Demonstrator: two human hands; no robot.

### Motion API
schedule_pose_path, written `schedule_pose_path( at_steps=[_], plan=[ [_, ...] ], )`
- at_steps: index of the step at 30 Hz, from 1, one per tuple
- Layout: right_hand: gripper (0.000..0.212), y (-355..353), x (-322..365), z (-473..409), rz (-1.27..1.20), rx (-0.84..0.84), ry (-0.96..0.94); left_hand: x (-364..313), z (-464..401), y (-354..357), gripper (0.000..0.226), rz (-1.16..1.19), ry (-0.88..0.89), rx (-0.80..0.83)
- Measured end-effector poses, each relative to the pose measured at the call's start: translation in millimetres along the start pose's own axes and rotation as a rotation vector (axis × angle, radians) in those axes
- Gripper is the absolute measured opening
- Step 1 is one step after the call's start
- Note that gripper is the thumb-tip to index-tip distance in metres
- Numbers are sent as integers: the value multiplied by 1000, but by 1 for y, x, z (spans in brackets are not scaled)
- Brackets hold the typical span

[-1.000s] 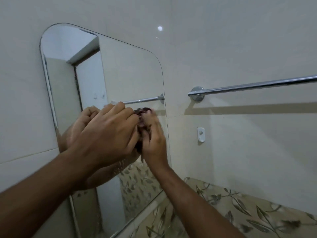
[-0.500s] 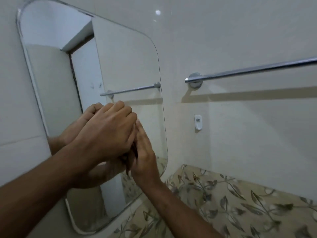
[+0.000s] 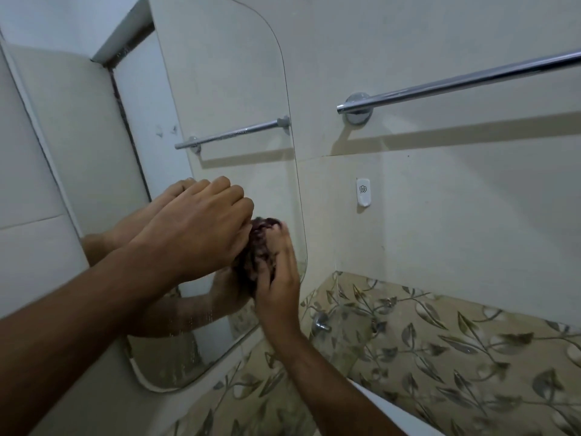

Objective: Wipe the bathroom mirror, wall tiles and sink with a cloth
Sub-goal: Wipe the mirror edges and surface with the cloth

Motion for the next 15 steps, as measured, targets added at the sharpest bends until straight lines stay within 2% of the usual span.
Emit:
schedule_pose_path(
  at_steps=[4, 7, 9, 13, 15],
  plan=[
    [49, -9, -48, -29, -13, -178, 403, 1, 7, 1, 32, 18, 32, 24],
    [46, -12, -58, -27, 14, -195, 486, 3, 10, 3, 40, 6, 39, 48],
    [49, -5, -44, -7, 52, -142, 398, 3, 10, 4, 40, 9, 40, 47],
    [55, 1, -21, 29, 79, 53, 10, 2, 10, 4, 37, 31, 43, 31],
    [53, -2, -35, 19, 60, 27, 42, 0, 10, 2, 37, 28, 55, 34]
  ],
)
Point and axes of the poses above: each hand's wrist, its own z-axis away from the middle knuckle, its own y-axis out of the palm, x = y × z, the point moved 1 cm from there along -z, towards the middle knuckle, and after that the axes turned 5 degrees about z, right-handed, at the moved point
